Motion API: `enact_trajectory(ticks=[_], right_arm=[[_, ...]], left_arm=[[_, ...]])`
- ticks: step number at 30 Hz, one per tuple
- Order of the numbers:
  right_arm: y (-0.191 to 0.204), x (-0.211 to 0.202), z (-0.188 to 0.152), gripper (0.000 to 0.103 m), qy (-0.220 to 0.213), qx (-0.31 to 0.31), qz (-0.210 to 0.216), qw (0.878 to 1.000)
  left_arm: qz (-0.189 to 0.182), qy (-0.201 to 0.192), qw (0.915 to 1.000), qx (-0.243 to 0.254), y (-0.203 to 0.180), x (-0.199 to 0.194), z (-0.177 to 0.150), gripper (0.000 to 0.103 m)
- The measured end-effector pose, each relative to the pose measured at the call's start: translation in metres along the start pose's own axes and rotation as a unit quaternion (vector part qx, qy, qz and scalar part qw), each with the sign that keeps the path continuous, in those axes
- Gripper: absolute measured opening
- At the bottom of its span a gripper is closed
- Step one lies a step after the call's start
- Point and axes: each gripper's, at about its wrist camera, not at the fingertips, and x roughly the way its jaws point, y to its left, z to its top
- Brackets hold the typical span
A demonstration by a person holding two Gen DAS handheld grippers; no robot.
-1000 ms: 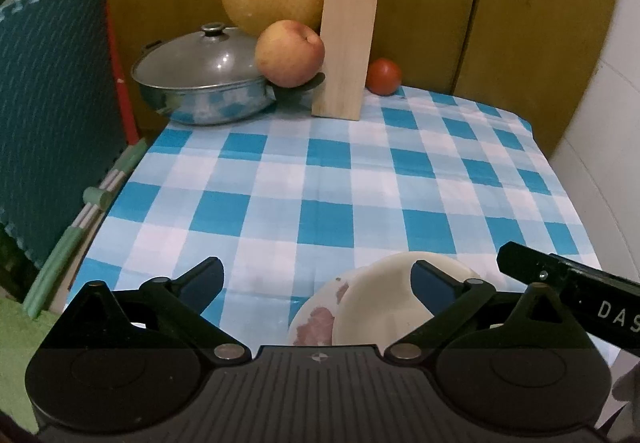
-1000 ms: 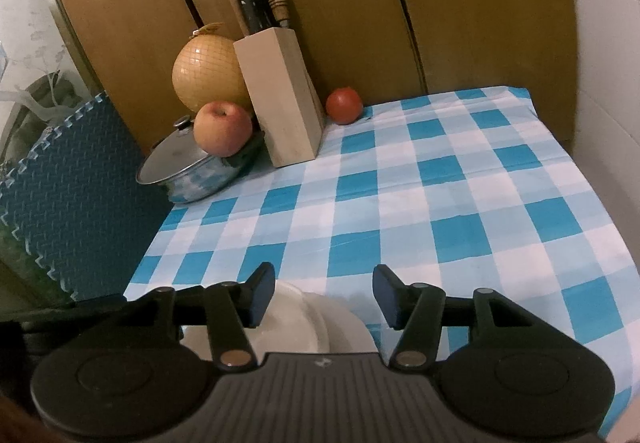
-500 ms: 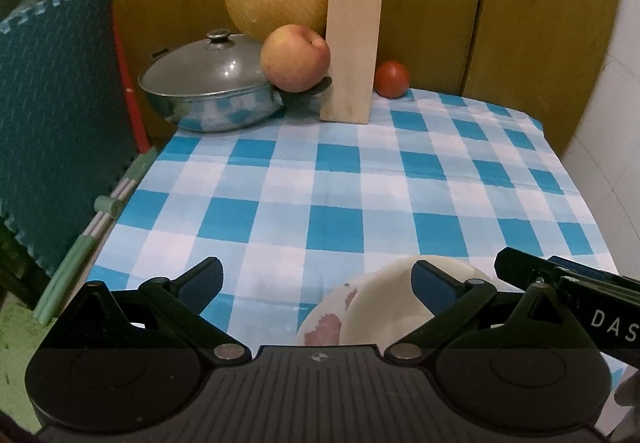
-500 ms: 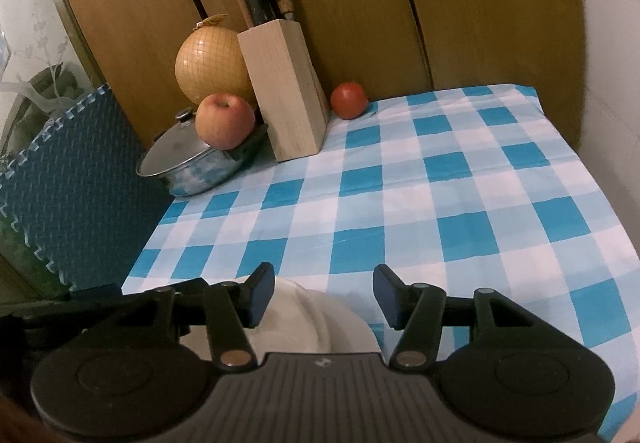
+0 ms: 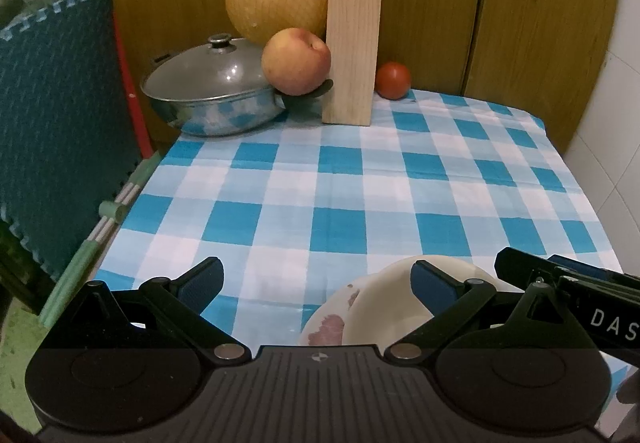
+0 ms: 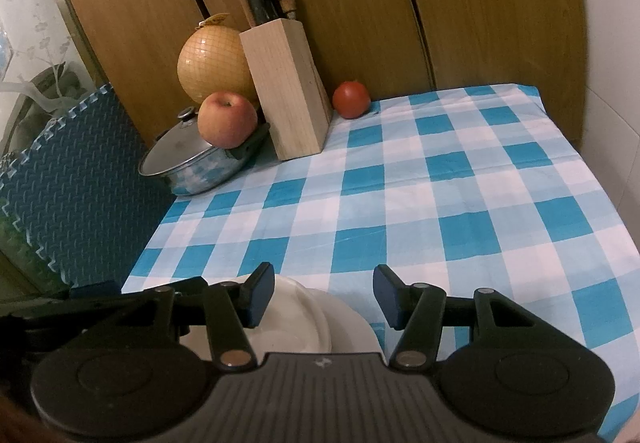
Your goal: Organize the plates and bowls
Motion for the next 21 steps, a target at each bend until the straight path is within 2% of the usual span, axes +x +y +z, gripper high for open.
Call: enact_trajectory(ticks=[21], right_arm=[[0.0003,-0.0005,0.0001,0.053,-0.002,-0.001,0.002,1.0]], left_arm=[[0.009,-0.007,0.9999,0.008,-0.0008,-0.0024,0.0002,0.101]])
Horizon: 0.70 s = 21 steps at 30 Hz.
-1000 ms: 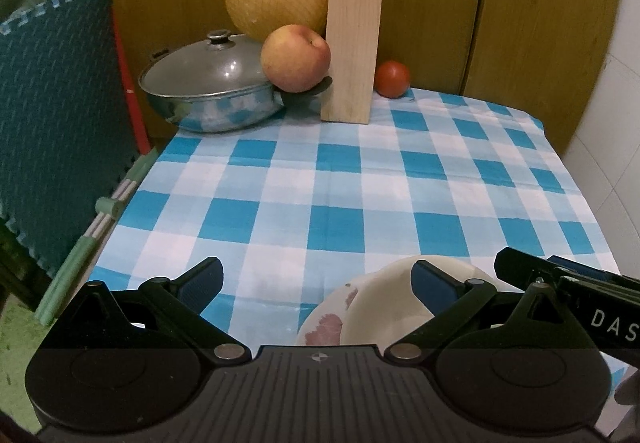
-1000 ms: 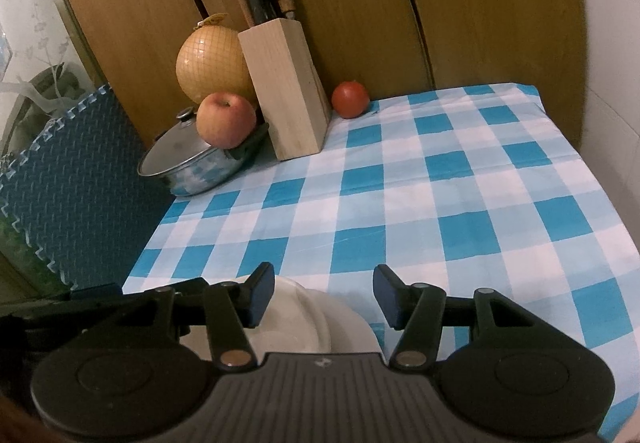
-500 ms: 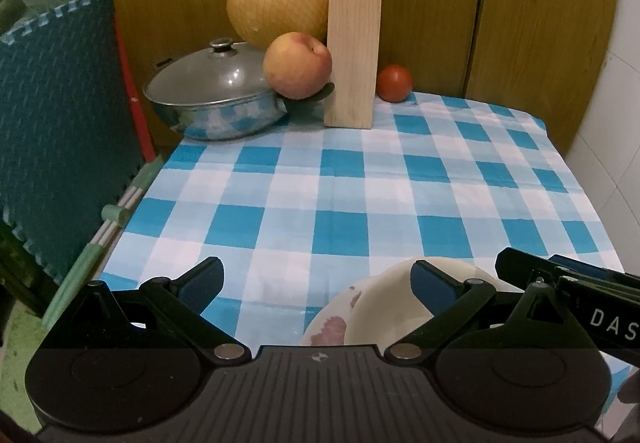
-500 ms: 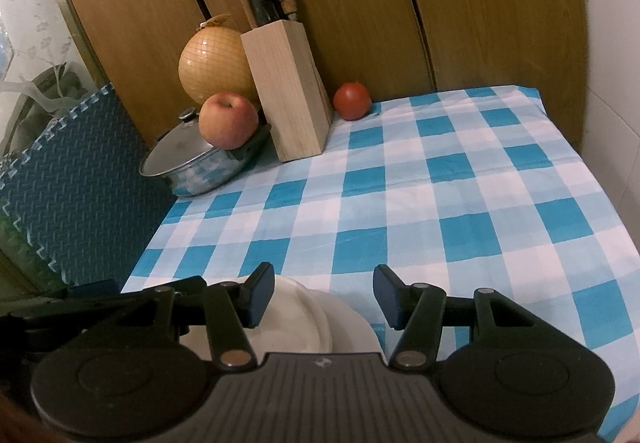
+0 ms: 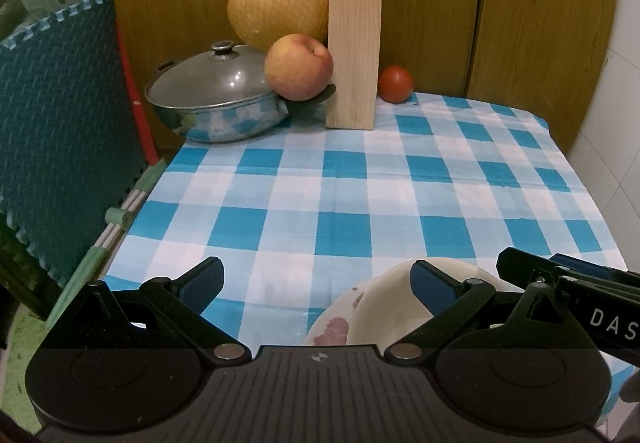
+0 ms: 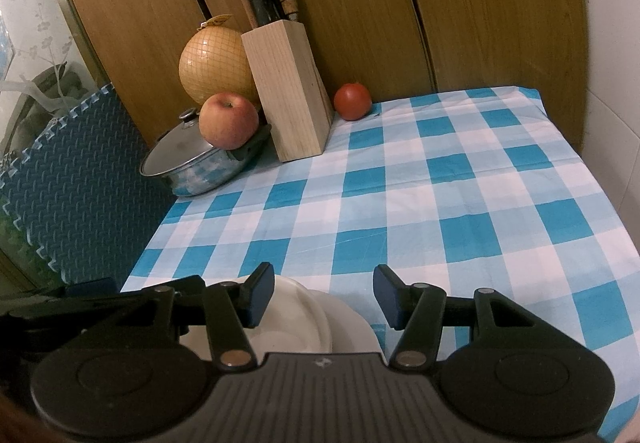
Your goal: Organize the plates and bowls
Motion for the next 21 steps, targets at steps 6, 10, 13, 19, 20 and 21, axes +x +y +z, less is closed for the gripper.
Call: enact_trajectory(ticks=[6,10,13,19,20,21], right_arm=[[0.0,0.0001,0.0,0.053,0.0,0.0,0.0,1.0],[-0.0005,0.0,0.0001,0.053,0.0,0.0,0.0,1.0],[-0.0006,0.0001,0.0001,0.053,0.0,0.0,0.0,1.0],[0.0003,0.0002,-0.0004,0.053,0.001,-0.001,0.0,1.0],[0.0001,0.0,-0.0004,0.053,0.0,-0.001,0.0,1.0],[0.0005,0.0,-0.0005,0.053,0.0,-0.001,-0.001,1.0]], left_arm=[[0.001,0.0,1.0,0.001,0.0001,-0.0001,0.0002,0.101],[0.002,-0.002,1.0,0.002,0.0003,-0.0004,0.0001,0.101],[0.003,-0.002,1.0,0.003,0.001,-0.0007,0.0002,0.101],[0.005,-0.003,1.0,0.004,0.0006,-0.0009,0.0,0.101],[0.005,-0.003,1.0,0.004,0.0006,-0.001,-0.0001,0.101],[0.005,-0.003,1.0,0.005,0.0002,-0.0012,-0.0001,0.101]])
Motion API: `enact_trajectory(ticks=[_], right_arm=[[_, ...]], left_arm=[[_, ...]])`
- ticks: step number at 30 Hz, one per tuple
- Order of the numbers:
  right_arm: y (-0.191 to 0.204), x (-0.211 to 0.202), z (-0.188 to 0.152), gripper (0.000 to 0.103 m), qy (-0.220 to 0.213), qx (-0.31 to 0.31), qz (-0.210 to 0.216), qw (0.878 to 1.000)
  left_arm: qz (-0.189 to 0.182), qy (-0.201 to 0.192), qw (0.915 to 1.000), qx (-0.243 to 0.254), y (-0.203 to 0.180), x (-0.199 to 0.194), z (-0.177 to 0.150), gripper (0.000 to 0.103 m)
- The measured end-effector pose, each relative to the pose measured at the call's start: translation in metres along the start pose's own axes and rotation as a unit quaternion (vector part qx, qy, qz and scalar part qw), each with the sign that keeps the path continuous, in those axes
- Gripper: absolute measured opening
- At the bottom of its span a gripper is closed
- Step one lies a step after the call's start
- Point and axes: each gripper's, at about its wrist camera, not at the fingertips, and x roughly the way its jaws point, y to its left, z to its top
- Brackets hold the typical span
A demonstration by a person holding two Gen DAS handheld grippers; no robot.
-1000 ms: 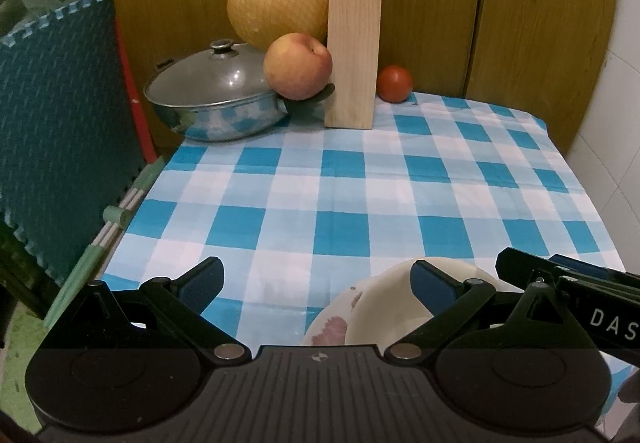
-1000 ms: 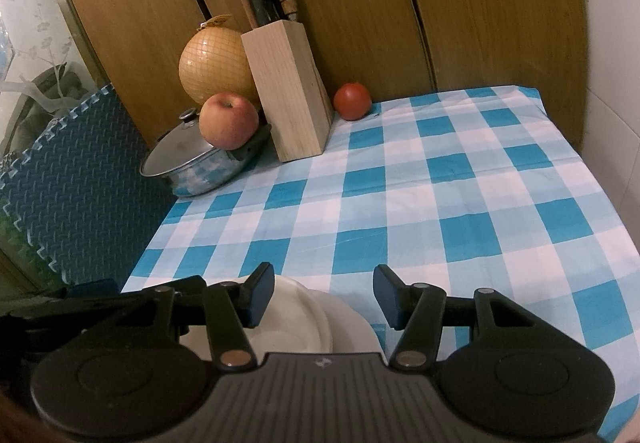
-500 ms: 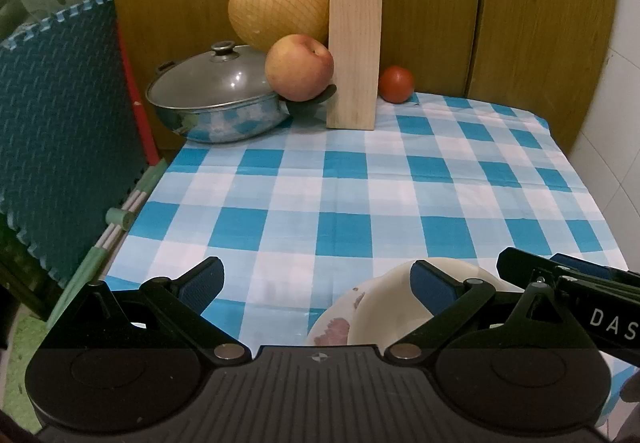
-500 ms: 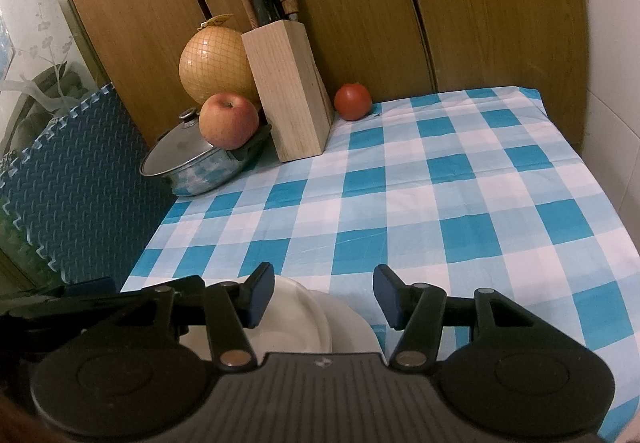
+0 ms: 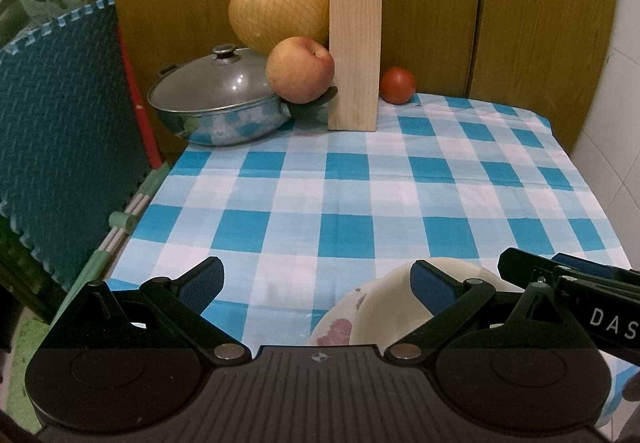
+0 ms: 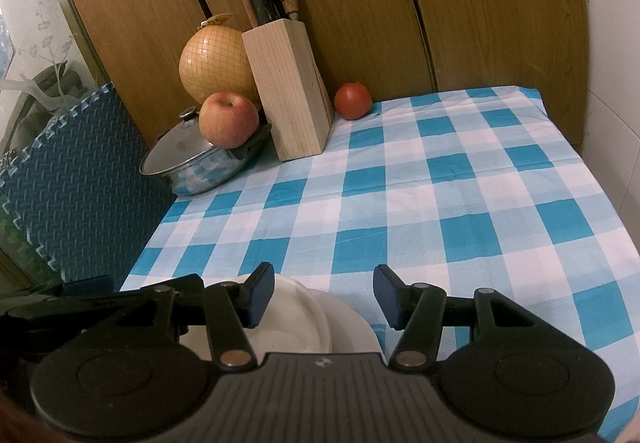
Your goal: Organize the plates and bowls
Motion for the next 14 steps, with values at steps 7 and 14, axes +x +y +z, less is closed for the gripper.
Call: enact_trajectory(ticks=[7,14], right_arm=[[0.0,-0.0002,0.0,0.053,-0.001,0.0,0.001,1.0],[-0.0042,-0.0023,0.0014,0.053,-0.006,0.0,0.005,1.0]], left_arm=[[0.005,-0.006,1.0,0.003,-0.0006,-0.0014,-0.0012,0.102],[0.015,-0.03,0.9993,0.018,-0.0021,-0.0075,-0.0009,0.103]])
